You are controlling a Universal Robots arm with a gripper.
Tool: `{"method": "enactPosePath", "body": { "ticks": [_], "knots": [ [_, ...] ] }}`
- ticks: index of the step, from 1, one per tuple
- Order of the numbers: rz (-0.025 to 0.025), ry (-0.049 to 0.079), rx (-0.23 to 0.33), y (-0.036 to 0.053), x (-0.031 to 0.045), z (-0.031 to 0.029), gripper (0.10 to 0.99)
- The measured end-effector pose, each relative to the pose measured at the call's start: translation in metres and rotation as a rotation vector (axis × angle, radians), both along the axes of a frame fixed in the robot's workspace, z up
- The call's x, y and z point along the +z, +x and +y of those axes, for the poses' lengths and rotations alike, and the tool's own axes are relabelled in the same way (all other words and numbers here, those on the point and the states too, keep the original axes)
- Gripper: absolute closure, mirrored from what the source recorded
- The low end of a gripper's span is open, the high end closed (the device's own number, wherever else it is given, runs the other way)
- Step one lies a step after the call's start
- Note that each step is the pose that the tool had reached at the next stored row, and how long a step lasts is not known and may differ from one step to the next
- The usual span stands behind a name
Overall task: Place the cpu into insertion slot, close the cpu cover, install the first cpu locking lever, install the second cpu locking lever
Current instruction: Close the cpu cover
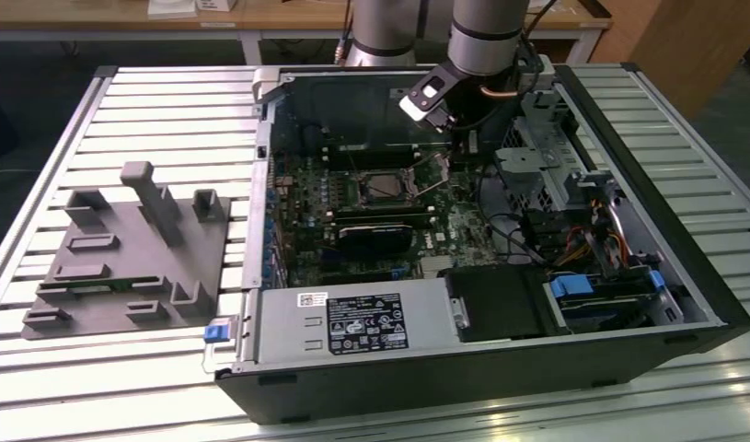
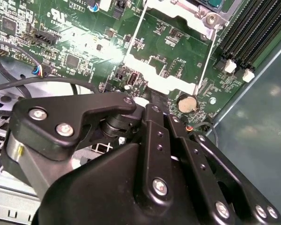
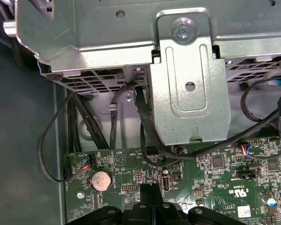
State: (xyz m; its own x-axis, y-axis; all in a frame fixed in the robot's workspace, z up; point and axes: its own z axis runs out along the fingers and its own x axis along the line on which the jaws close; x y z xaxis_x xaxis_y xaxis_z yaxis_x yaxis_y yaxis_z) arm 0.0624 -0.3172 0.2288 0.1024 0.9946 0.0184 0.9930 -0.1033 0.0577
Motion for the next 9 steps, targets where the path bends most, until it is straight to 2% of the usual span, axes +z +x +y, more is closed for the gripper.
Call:
{"method": "enactPosePath", "body": {
  "ticks": [9],
  "knots": [
    [-0.0002,0.0,0.0,-0.0076,0.0021,0.0001,0.98]
  ]
}}
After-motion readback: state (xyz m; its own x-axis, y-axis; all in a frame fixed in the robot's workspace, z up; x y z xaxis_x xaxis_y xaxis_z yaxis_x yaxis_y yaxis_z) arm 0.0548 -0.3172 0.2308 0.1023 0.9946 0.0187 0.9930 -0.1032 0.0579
